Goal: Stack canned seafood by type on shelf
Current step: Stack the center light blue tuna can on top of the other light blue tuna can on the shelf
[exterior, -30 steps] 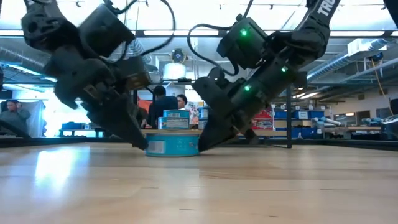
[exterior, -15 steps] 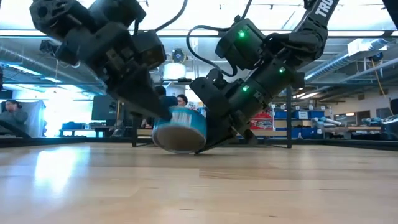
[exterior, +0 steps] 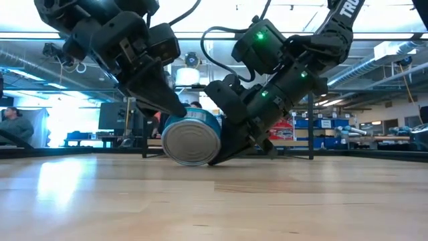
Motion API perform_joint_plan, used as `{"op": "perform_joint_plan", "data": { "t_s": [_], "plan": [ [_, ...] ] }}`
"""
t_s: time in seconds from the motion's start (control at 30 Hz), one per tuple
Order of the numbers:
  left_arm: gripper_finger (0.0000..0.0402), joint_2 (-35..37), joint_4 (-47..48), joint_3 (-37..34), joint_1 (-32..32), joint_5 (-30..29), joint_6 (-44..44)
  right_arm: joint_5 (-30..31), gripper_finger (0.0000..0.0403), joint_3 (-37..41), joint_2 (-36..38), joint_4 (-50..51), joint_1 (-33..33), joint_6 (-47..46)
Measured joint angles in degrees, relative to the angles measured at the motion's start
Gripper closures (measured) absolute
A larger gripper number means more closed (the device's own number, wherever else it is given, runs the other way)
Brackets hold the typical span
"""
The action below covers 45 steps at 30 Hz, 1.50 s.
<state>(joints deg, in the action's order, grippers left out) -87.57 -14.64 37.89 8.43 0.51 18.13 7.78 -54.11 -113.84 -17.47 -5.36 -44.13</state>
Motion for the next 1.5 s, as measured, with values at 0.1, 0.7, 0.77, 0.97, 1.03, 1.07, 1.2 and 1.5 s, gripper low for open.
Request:
{"op": "perform_joint_plan", "data": {
  "t_s": [0.1, 0.7, 0.77, 0.97, 1.03, 1.07, 1.2, 1.5],
  "plan": [
    [0.0402, 0.9, 0.3, -0.1, -0.3, -0.5, 0.0, -0.4, 0.0399, 0.0, 0.0, 0.3, -0.2, -0.9],
    [0.0401, 2.6, 1.6, 0.0, -2.1, -2.6, 0.1, -3.3, 0.0399, -0.2, 0.0, 0.4, -1.4, -1.1],
    [0.0401, 2.6, 1.6, 0.0, -2.1, -2.5, 0.1, -3.1, 0.0399, -0.2, 0.0, 0.5, -1.5, -1.1],
    [0.0401, 3.4, 1.8, -0.2, -2.1, -2.0, -0.9, -2.9, 0.0399, -0.2, 0.0, 0.6, -1.5, -0.9],
    [0.0397, 4.6, 2.8, -0.3, -2.1, -1.5, -1.9, -2.7, 0.0399, -0.2, 0.0, 0.6, -1.5, -0.8],
    [0.0395, 5.5, 3.2, -0.3, -2.1, -1.4, -2.5, -2.7, 0.0398, -0.2, 0.0, 0.7, -1.5, -0.8],
    [0.0388, 9.1, 5.5, -0.3, -2.1, 1.2, -5.1, -2.6, 0.0398, -0.2, 0.0, 0.7, -1.5, -0.7],
    [0.0373, 15.0, 19.5, 2.0, -2.1, 9.7, -13.2, -3.6, 0.0398, -0.1, 0.1, 0.8, -1.4, 0.9]
  ]
}}
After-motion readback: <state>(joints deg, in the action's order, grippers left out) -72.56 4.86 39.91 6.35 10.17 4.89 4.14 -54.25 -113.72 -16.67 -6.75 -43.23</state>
